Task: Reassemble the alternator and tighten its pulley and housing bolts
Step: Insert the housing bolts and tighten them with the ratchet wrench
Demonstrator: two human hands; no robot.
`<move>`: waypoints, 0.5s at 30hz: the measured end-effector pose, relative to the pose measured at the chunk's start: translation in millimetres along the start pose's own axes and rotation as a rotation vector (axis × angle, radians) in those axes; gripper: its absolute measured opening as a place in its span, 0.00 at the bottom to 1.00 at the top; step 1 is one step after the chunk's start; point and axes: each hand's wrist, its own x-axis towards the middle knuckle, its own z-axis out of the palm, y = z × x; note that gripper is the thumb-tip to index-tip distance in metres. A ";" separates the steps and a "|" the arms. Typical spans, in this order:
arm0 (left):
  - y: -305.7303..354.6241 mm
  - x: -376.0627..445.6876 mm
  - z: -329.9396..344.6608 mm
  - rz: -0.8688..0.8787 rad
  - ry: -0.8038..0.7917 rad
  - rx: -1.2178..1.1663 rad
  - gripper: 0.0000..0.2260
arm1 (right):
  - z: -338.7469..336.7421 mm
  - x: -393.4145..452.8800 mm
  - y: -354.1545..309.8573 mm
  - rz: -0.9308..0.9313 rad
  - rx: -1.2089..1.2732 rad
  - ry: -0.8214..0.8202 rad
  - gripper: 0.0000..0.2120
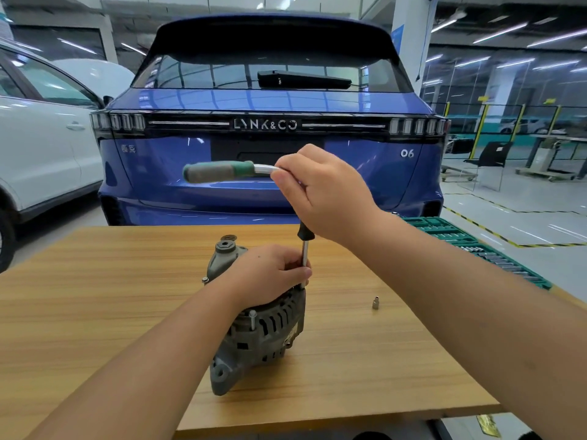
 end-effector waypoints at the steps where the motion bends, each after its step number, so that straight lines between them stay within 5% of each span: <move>1: -0.1 -0.4 0.1 0.001 -0.006 0.006 0.08 | -5.0 8.2 -1.6 0.057 -0.123 -0.082 0.15; 4: -0.5 -0.4 0.0 0.002 -0.024 0.008 0.06 | -23.0 36.7 -6.3 0.431 -0.090 -0.345 0.15; 8: -2.3 0.0 -0.7 -0.008 -0.025 -0.021 0.06 | -30.1 38.6 -2.2 1.030 0.979 -0.392 0.06; 12: -3.8 3.1 0.7 -0.026 -0.020 -0.028 0.06 | 1.3 14.9 0.5 1.158 1.547 0.022 0.06; 13: -4.0 3.8 0.6 -0.030 -0.017 -0.024 0.06 | 8.8 11.5 -1.7 1.098 1.559 0.150 0.05; 15: -3.4 4.9 0.8 -0.036 -0.018 -0.017 0.07 | 18.6 2.1 -0.1 0.745 1.145 0.310 0.07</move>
